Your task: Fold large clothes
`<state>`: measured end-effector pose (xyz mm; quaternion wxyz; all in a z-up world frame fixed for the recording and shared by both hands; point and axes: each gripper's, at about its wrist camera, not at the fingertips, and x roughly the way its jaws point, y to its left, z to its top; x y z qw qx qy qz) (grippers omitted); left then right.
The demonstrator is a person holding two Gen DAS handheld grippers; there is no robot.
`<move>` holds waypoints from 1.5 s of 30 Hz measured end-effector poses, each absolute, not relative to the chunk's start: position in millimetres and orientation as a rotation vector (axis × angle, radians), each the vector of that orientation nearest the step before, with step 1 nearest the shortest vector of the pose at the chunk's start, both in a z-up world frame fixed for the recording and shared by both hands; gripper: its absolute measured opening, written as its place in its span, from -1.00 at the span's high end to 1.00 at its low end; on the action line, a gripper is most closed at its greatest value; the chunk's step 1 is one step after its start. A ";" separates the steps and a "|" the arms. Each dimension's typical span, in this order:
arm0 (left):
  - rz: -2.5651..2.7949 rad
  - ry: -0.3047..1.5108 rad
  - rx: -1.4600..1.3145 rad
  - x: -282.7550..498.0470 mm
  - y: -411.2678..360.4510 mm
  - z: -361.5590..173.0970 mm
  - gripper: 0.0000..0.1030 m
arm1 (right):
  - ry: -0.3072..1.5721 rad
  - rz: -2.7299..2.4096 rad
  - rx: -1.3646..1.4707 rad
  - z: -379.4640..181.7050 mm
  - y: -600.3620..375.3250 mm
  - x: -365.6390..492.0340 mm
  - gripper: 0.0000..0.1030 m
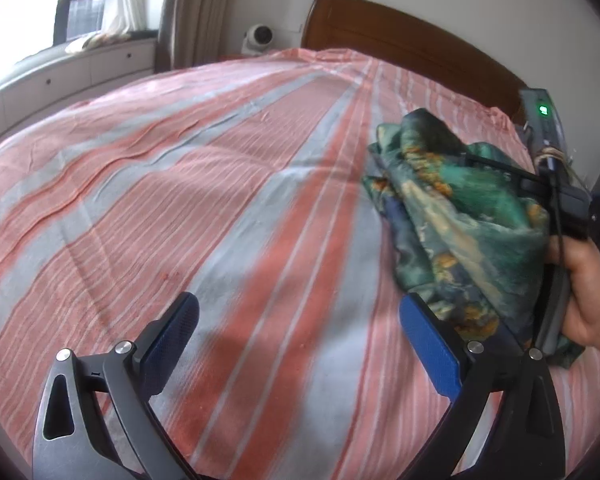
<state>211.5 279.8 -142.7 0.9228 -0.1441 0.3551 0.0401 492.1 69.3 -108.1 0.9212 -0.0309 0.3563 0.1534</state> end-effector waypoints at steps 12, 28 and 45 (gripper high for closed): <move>0.155 0.758 -0.317 217.4 290.0 -154.5 -0.97 | 0.747 0.297 -0.098 -47.6 71.0 462.7 -0.98; -0.126 0.624 -0.542 204.5 304.6 -95.3 -0.96 | 0.914 0.159 0.118 -41.6 -119.7 302.1 -0.99; -0.436 1.178 -0.434 368.4 231.9 -134.3 -0.99 | 0.908 0.365 0.695 -97.2 -183.5 343.0 -0.99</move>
